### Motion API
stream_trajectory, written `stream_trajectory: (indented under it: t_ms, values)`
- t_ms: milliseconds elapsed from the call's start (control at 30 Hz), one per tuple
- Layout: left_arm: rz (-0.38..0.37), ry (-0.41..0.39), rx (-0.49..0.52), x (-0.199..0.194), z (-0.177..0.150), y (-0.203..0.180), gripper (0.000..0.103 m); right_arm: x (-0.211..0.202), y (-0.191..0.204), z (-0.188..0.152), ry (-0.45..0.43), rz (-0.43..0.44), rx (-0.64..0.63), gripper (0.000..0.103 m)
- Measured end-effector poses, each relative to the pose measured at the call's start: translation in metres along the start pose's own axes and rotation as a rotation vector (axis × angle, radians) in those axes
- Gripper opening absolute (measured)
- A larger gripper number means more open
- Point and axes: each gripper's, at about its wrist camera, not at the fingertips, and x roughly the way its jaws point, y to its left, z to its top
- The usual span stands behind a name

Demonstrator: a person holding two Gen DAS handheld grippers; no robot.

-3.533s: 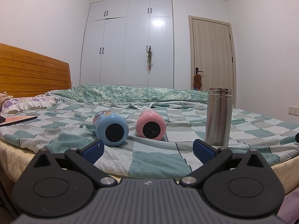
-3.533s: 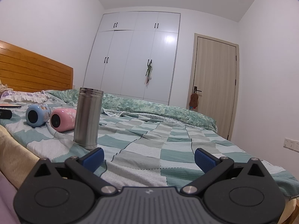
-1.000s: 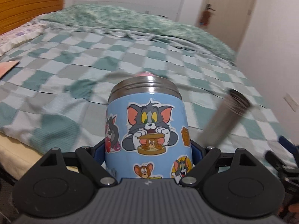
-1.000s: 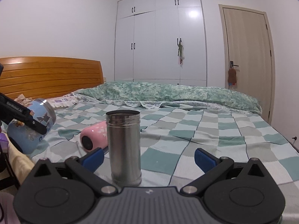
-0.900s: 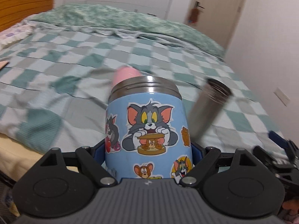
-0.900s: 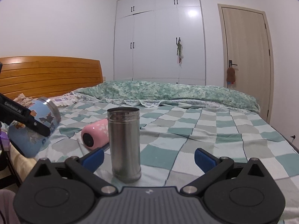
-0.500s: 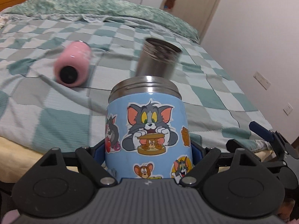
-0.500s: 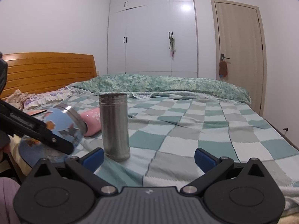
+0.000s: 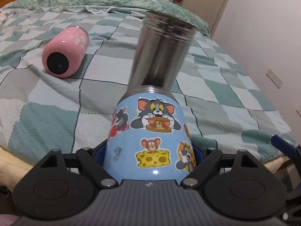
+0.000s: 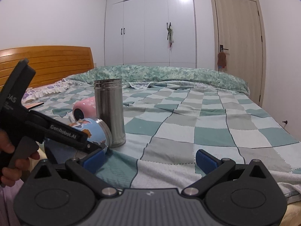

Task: Flip cup upright
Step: 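Grasp the blue cup with the right tool while the left tool releases it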

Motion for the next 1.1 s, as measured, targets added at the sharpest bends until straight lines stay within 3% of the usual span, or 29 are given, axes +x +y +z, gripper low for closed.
stream_trajectory:
  t_ms: [167,233,267,567,867,1100]
  values:
    - [-0.032,0.002,0.005,-0.002,0.001,0.004,0.087,0.005,0.005,0.0,0.013,0.002,-0.006,0.103]
    - [-0.055,-0.011,-0.001,-0.005,0.002,0.005,0.102,0.007,0.007,0.0,0.02,0.001,-0.008,0.103]
    - [-0.063,-0.024,-0.001,-0.008,0.002,0.006,0.103,0.008,0.008,0.0,0.023,0.001,-0.009,0.103]
    - [-0.133,-0.09,0.048,-0.046,0.0,0.02,0.103,0.018,0.021,0.006,0.076,0.015,-0.011,0.103]
    - [0.009,-0.245,0.178,-0.09,-0.003,0.066,0.103,0.023,0.063,0.048,0.111,0.09,-0.033,0.103]
    - [0.098,-0.247,0.258,-0.088,-0.006,0.095,0.103,0.066,0.093,0.07,0.308,0.129,0.058,0.103]
